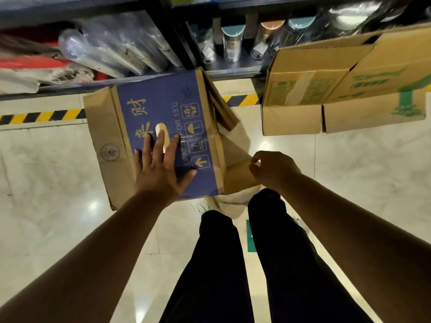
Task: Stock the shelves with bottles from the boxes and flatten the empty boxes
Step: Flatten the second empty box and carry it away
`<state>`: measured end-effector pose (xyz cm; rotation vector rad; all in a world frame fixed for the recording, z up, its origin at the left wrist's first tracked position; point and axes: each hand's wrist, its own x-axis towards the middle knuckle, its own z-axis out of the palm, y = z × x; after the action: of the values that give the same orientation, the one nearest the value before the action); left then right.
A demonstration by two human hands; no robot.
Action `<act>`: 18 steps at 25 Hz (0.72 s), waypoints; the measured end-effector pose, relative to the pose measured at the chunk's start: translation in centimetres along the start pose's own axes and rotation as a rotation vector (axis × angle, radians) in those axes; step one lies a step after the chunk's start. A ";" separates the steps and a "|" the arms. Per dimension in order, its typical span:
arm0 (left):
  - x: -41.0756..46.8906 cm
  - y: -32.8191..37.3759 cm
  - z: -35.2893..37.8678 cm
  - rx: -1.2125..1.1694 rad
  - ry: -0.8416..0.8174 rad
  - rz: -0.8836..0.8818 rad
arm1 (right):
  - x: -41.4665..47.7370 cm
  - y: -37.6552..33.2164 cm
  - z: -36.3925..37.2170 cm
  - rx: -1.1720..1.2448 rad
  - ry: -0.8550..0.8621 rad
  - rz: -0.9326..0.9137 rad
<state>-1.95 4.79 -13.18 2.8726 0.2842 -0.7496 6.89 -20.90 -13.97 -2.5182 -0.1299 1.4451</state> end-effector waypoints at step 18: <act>0.1 2.4 1.5 -0.133 0.051 -0.136 | 6.9 -2.5 1.5 1.072 -0.207 0.295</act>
<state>-2.00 2.15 -14.28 2.7707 0.5208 -0.6534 9.23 -16.93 -19.90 -1.5355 0.7919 1.3284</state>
